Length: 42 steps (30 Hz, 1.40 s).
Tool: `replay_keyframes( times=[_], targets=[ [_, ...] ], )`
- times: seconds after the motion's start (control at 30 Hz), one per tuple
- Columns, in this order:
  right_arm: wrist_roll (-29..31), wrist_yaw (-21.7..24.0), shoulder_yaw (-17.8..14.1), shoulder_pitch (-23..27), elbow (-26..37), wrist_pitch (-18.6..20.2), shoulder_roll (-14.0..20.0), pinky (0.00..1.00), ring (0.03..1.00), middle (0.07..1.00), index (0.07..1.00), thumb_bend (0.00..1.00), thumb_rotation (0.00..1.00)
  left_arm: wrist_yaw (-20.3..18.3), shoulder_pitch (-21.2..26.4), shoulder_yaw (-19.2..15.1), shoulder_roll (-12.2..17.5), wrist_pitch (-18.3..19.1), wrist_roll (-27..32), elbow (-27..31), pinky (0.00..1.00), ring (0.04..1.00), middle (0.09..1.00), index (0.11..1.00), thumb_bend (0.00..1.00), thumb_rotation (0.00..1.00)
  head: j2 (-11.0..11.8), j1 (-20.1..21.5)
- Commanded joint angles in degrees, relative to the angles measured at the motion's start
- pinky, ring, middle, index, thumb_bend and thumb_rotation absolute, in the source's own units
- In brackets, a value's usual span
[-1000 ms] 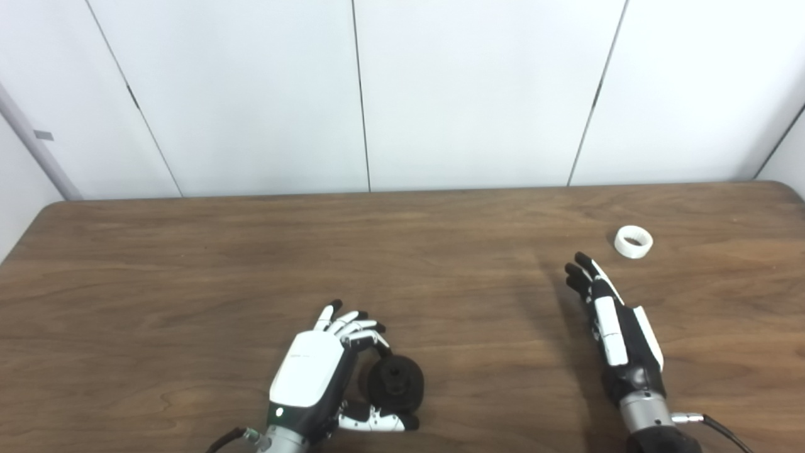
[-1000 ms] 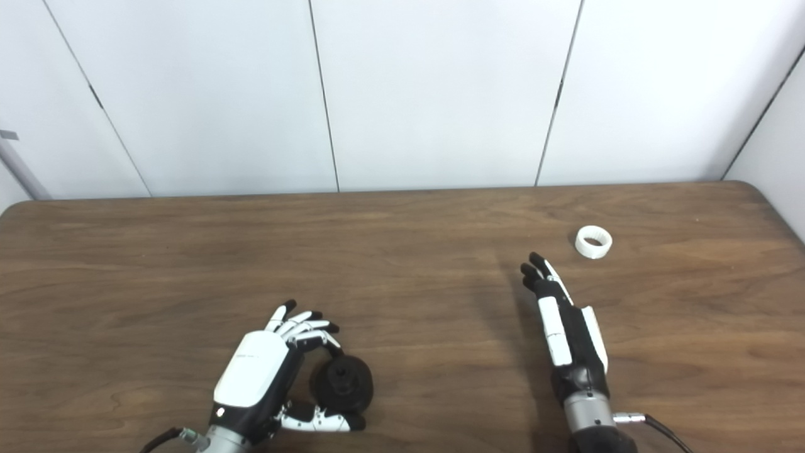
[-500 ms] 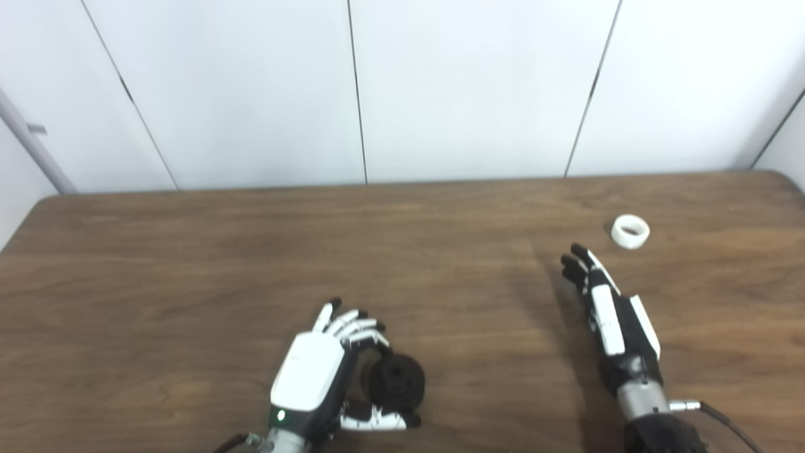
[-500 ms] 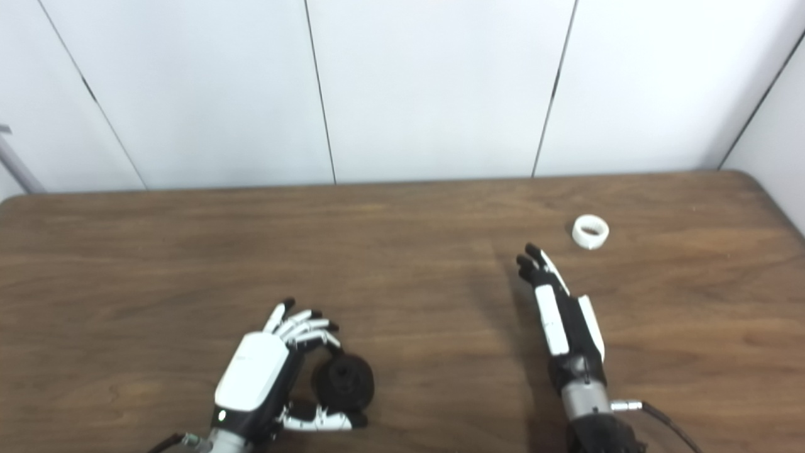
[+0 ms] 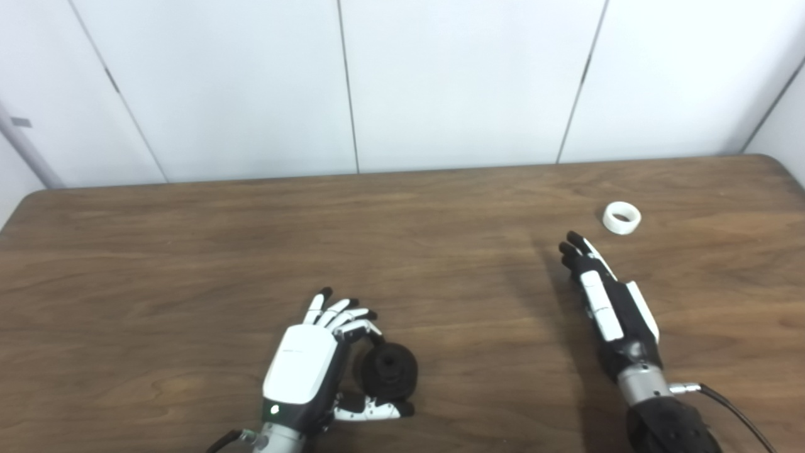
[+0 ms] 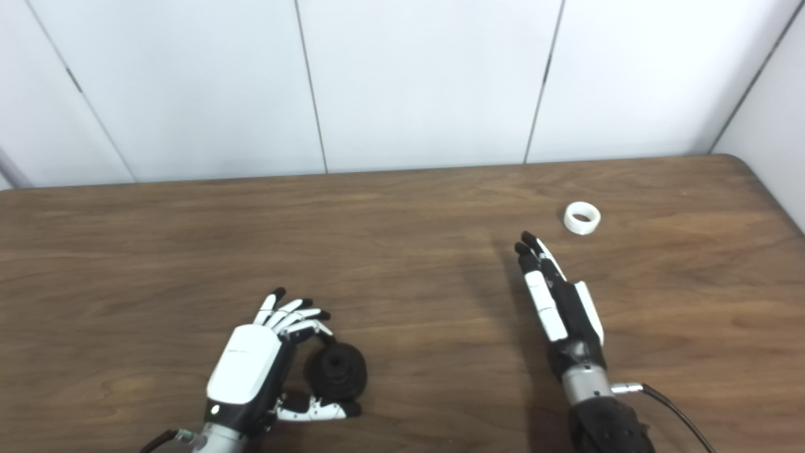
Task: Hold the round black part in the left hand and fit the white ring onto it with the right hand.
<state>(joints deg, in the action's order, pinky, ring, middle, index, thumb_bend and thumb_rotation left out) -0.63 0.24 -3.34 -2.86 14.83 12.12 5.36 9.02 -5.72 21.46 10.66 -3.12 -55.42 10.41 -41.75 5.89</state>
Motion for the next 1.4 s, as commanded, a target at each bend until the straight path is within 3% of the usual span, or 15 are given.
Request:
replay_keyframes(
  times=[0.0, 0.27, 0.53, 0.6, 0.87, 1.0, 1.37],
  targets=[
    [-0.85, 0.10, -0.69, 3.26, 3.49, -0.24, 1.88, 0.99, 0.947, 0.938, 0.951, 0.56, 0.87, 0.67, -0.73, 0.15, 0.14, -0.76, -0.12, -0.31, 1.00, 0.875, 0.774, 0.485, 0.52, 0.05, -0.02, 0.07],
    [-15.40, -4.16, -0.69, 8.18, 3.64, 0.39, 7.08, 0.86, 0.874, 0.867, 0.875, 0.60, 0.81, 0.42, -0.37, -0.18, 0.47, -1.00, -0.11, -0.20, 1.00, 0.867, 0.770, 0.485, 0.52, 0.05, 0.21, 2.99],
    [-19.81, -4.04, -2.65, 13.84, -0.23, 0.05, 13.13, 0.79, 0.831, 0.837, 0.813, 0.69, 0.52, 0.20, -0.33, -0.74, 1.33, -1.44, 0.60, 0.07, 1.00, 0.868, 0.764, 0.484, 0.52, 0.05, 0.23, 5.30],
    [-20.76, -3.96, -2.62, 15.11, -2.00, -0.62, 14.82, 0.83, 0.861, 0.854, 0.789, 0.71, 0.44, 0.41, -0.30, -0.85, 1.50, -1.76, 0.87, 0.02, 1.00, 0.863, 0.759, 0.484, 0.52, 0.05, 0.27, 5.81],
    [-27.75, -1.14, -0.19, 21.22, -9.15, 4.35, 21.47, 0.89, 0.935, 0.910, 0.725, 0.81, 0.34, -0.13, -0.72, -1.15, 1.91, -1.99, 1.37, 0.63, 1.00, 0.860, 0.758, 0.484, 0.52, 0.05, 0.18, 7.08],
    [-28.92, 0.43, 1.18, 23.65, -13.13, 4.45, 24.07, 0.98, 0.969, 0.922, 0.713, 0.86, 0.26, -0.19, -0.71, -1.17, 2.06, -2.32, 1.85, 0.49, 1.00, 0.859, 0.758, 0.484, 0.52, 0.05, 0.20, 7.19],
    [-35.24, 7.15, 8.26, 30.80, -23.25, 9.21, 30.19, 1.00, 1.000, 0.971, 0.736, 0.91, 0.29, -1.12, -0.79, -1.60, 1.92, -2.40, 2.31, 0.73, 1.00, 0.861, 0.761, 0.484, 0.52, 0.05, 0.22, 7.79]
  ],
)
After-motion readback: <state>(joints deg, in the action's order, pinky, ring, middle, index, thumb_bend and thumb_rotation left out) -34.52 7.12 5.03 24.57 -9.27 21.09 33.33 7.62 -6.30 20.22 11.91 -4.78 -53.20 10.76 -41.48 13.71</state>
